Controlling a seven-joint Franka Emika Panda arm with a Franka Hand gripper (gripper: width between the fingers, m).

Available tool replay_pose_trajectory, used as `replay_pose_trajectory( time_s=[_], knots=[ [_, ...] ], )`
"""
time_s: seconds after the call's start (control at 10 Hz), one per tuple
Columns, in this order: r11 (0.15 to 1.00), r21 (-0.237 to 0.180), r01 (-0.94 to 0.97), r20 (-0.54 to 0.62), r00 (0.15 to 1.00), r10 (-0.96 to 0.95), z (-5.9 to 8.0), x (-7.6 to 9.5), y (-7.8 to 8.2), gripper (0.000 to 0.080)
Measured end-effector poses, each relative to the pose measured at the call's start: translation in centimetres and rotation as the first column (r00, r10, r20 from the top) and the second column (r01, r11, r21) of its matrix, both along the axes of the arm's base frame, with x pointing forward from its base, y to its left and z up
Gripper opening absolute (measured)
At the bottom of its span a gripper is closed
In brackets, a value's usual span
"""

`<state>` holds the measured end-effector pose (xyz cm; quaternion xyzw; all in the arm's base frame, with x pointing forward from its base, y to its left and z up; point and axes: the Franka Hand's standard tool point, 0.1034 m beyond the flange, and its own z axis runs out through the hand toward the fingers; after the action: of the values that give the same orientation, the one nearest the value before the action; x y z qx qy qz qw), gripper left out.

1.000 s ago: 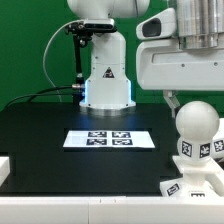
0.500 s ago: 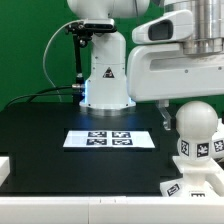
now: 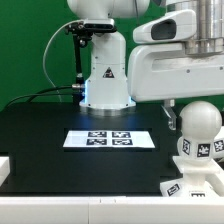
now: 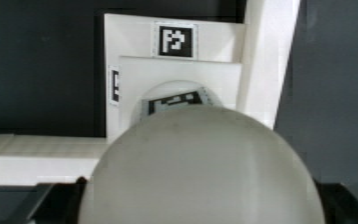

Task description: Assemble lamp

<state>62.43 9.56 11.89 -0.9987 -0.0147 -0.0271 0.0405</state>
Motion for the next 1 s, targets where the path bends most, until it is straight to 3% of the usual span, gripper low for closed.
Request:
replay_pose_trajectory(
  time_s=[0.3,0.6,0.8,0.9,1.0],
  knots=[
    [0.92,0.022,0.39,-0.016,0.921,-0.39,0.16,0.06,0.18,0.0574],
    [0.615,0.041,0.787,-0.085,0.617,-0.783,-0.09,-0.21,0.08,0.0576],
    [0.433,0.051,0.9,-0.146,0.435,-0.888,-0.14,-0.2,0.01,0.0576],
    [0.37,0.051,0.928,-0.167,0.373,-0.913,-0.13,-0.18,0.03,0.0576],
    [0.377,0.051,0.925,-0.167,0.38,-0.91,-0.15,-0.22,0.07,0.0576]
  ],
)
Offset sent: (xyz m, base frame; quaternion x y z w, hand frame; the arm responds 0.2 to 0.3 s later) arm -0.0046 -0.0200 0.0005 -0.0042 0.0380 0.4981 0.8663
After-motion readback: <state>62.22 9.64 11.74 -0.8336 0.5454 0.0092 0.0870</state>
